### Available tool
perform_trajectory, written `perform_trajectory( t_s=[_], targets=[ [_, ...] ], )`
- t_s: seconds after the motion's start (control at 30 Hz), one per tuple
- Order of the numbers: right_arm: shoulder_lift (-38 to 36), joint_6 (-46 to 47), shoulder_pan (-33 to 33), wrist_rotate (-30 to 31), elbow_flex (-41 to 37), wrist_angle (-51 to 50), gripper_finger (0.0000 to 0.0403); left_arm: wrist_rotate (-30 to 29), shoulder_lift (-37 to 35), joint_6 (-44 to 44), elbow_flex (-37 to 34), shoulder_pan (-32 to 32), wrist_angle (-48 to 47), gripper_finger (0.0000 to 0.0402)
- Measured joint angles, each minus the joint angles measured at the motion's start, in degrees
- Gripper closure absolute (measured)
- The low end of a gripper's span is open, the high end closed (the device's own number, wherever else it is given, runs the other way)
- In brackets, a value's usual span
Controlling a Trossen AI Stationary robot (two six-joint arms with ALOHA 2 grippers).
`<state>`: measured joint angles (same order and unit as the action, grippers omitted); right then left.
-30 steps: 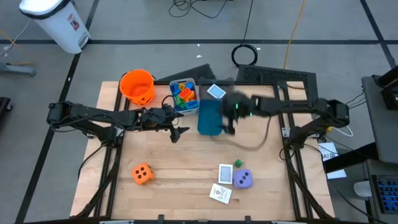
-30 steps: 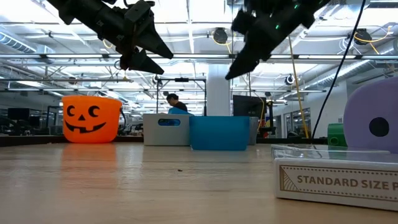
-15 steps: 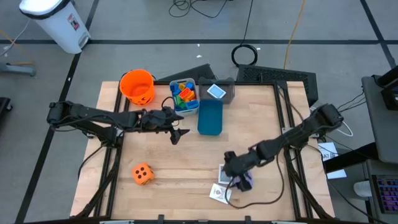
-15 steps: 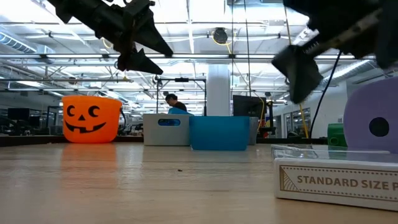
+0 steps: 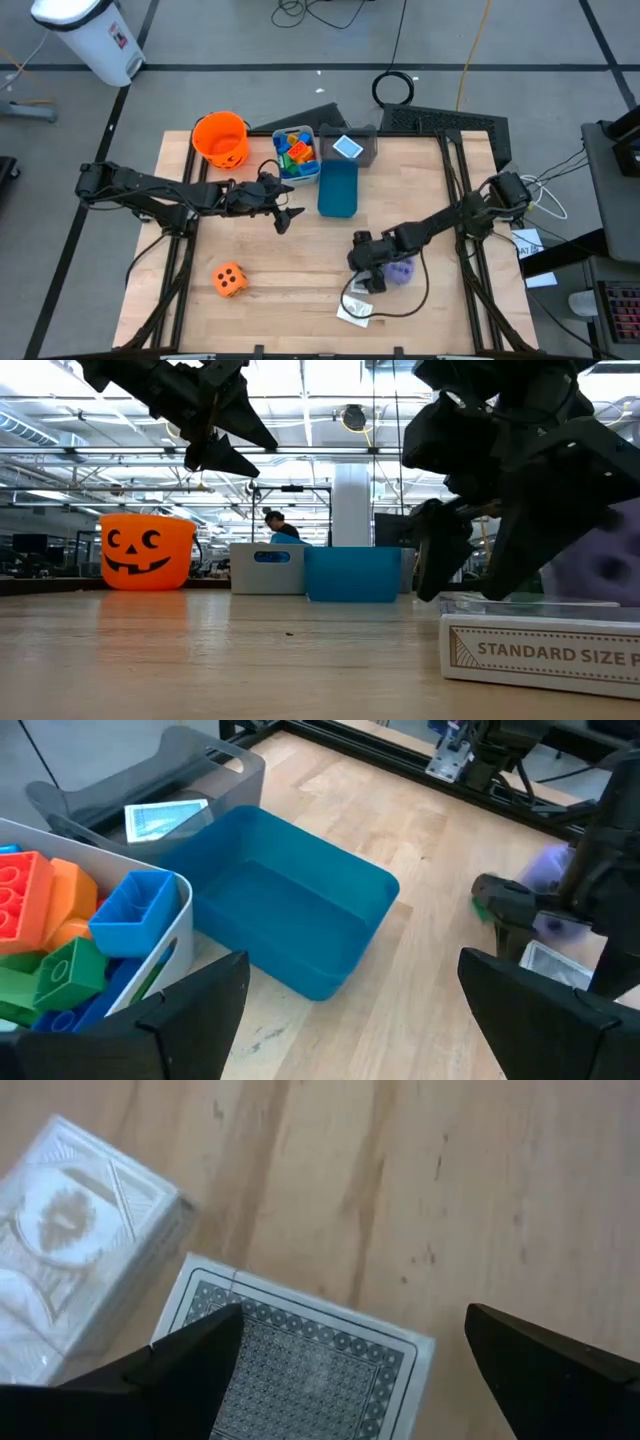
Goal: Pick & Place Toys
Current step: Put the white and black deck of cards into the black bin
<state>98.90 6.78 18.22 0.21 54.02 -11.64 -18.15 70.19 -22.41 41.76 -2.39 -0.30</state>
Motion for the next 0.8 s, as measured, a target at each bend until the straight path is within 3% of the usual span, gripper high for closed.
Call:
perform_trajectory(
  t_s=[0.07,0.2,0.4,0.5,0.63,0.8],
  targets=[
    [0.04,-1.16,-0.76,0.41,0.09,-2.62,0.0028,0.0,0.0,0.0,0.0,0.0,-0.2,0.0037],
    [-1.12,-5.12,-1.42,7.89,0.07,-5.69,0.0028,0.0,0.0,0.02,0.0,0.0,-0.43,0.0037],
    [-4.65,-9.26,-1.58,25.12,-0.33,-5.59,0.0028,0.0,0.0,0.04,0.0,0.0,-0.54,0.0037],
    [-7.44,-6.61,-1.86,25.42,-0.37,-5.35,0.0028,0.0,0.0,0.04,0.0,0.0,-0.79,0.0037],
    [-10.6,3.88,-2.69,18.65,-0.28,-5.7,0.0028,0.0,0.0,0.04,0.0,0.0,-0.96,0.0037],
    [-11.95,10.87,-3.23,17.39,-0.26,-10.69,0.0028,0.01,0.0,-0.2,0.0,0.0,-0.99,0.0037]
  ],
)
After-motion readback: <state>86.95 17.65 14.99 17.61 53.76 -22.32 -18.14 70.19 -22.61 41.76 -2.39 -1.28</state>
